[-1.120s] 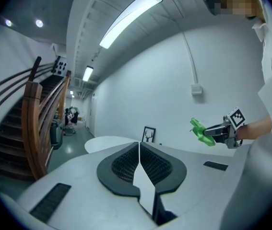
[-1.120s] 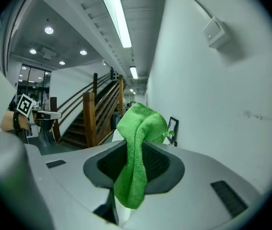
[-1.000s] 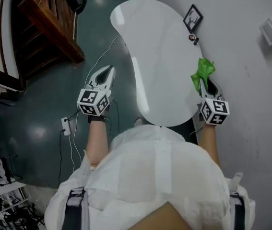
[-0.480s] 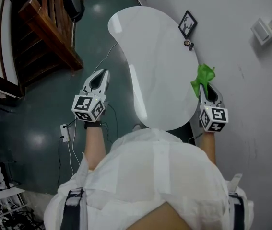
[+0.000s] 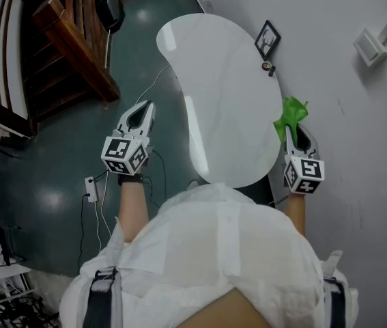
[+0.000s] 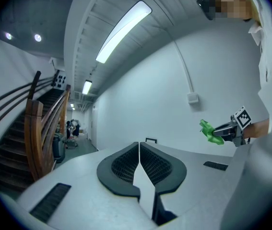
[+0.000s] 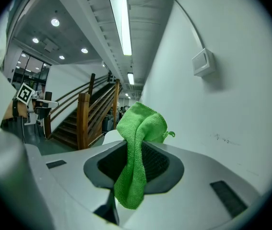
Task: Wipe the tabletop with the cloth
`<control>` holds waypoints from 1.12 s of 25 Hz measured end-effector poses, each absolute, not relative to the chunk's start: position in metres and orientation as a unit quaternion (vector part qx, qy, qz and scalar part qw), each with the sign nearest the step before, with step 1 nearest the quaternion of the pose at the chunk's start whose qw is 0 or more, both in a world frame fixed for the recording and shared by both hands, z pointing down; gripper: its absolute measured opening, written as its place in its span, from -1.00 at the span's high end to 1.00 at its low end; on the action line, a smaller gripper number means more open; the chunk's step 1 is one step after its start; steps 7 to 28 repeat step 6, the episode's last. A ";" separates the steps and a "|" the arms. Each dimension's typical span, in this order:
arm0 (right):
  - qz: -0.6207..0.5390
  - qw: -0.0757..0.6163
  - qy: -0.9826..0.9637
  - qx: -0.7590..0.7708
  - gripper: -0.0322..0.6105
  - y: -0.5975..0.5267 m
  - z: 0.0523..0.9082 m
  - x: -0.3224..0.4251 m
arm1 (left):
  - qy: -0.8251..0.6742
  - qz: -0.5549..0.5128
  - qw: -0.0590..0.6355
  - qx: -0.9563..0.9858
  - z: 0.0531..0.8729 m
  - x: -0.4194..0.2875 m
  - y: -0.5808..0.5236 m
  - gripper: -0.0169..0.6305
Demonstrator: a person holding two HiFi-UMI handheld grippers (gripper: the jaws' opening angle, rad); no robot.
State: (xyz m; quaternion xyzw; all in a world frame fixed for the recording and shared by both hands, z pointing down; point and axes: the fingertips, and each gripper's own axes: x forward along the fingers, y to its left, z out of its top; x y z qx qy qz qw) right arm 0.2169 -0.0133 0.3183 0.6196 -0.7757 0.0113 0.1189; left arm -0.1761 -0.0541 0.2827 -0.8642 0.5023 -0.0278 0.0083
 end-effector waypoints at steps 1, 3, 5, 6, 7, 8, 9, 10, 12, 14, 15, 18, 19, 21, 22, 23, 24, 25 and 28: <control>0.010 0.119 -0.776 0.619 0.64 -0.012 0.317 0.217 | 0.503 -0.027 0.009 -0.864 0.282 -0.176 -0.053 0.89; 0.008 0.120 -0.778 0.617 0.64 -0.009 0.316 0.217 | 0.504 -0.027 0.010 -0.863 0.281 -0.175 -0.049 0.89; 0.005 0.120 -0.779 0.615 0.64 -0.005 0.315 0.217 | 0.504 -0.026 0.011 -0.864 0.280 -0.174 -0.046 0.89; 0.004 0.121 -0.780 0.614 0.64 -0.004 0.314 0.217 | 0.503 -0.026 0.012 -0.864 0.279 -0.174 -0.044 0.89; 0.004 0.121 -0.780 0.614 0.64 -0.004 0.314 0.217 | 0.503 -0.026 0.012 -0.864 0.279 -0.174 -0.044 0.89; 0.004 0.121 -0.780 0.614 0.64 -0.004 0.314 0.217 | 0.503 -0.026 0.012 -0.864 0.279 -0.174 -0.044 0.89; 0.004 0.121 -0.780 0.614 0.64 -0.004 0.314 0.217 | 0.503 -0.026 0.012 -0.864 0.279 -0.174 -0.044 0.89; 0.004 0.121 -0.780 0.614 0.64 -0.004 0.314 0.217 | 0.503 -0.026 0.012 -0.864 0.279 -0.174 -0.044 0.89; 0.004 0.121 -0.780 0.614 0.64 -0.004 0.314 0.217 | 0.503 -0.026 0.012 -0.864 0.279 -0.174 -0.044 0.89; 0.004 0.121 -0.780 0.614 0.64 -0.004 0.314 0.217 | 0.503 -0.026 0.012 -0.864 0.279 -0.174 -0.044 0.89; 0.004 0.121 -0.780 0.614 0.64 -0.004 0.314 0.217 | 0.503 -0.026 0.012 -0.864 0.279 -0.174 -0.044 0.89; 0.004 0.121 -0.780 0.614 0.64 -0.004 0.314 0.217 | 0.503 -0.026 0.012 -0.864 0.279 -0.174 -0.044 0.89; 0.004 0.121 -0.780 0.614 0.64 -0.004 0.314 0.217 | 0.503 -0.026 0.012 -0.864 0.279 -0.174 -0.044 0.89; 0.004 0.121 -0.780 0.614 0.64 -0.004 0.314 0.217 | 0.503 -0.026 0.012 -0.864 0.279 -0.174 -0.044 0.89; 0.004 0.121 -0.780 0.614 0.64 -0.004 0.314 0.217 | 0.503 -0.026 0.012 -0.864 0.279 -0.174 -0.044 0.89; 0.004 0.121 -0.780 0.614 0.64 -0.004 0.314 0.217 | 0.503 -0.026 0.012 -0.864 0.279 -0.174 -0.044 0.89; 0.004 0.121 -0.780 0.614 0.64 -0.004 0.314 0.217 | 0.503 -0.026 0.012 -0.864 0.279 -0.174 -0.044 0.89; 0.004 0.121 -0.780 0.614 0.64 -0.004 0.314 0.217 | 0.503 -0.026 0.012 -0.864 0.279 -0.174 -0.044 0.89; 0.004 0.121 -0.780 0.614 0.64 -0.004 0.314 0.217 | 0.503 -0.026 0.012 -0.864 0.279 -0.174 -0.044 0.89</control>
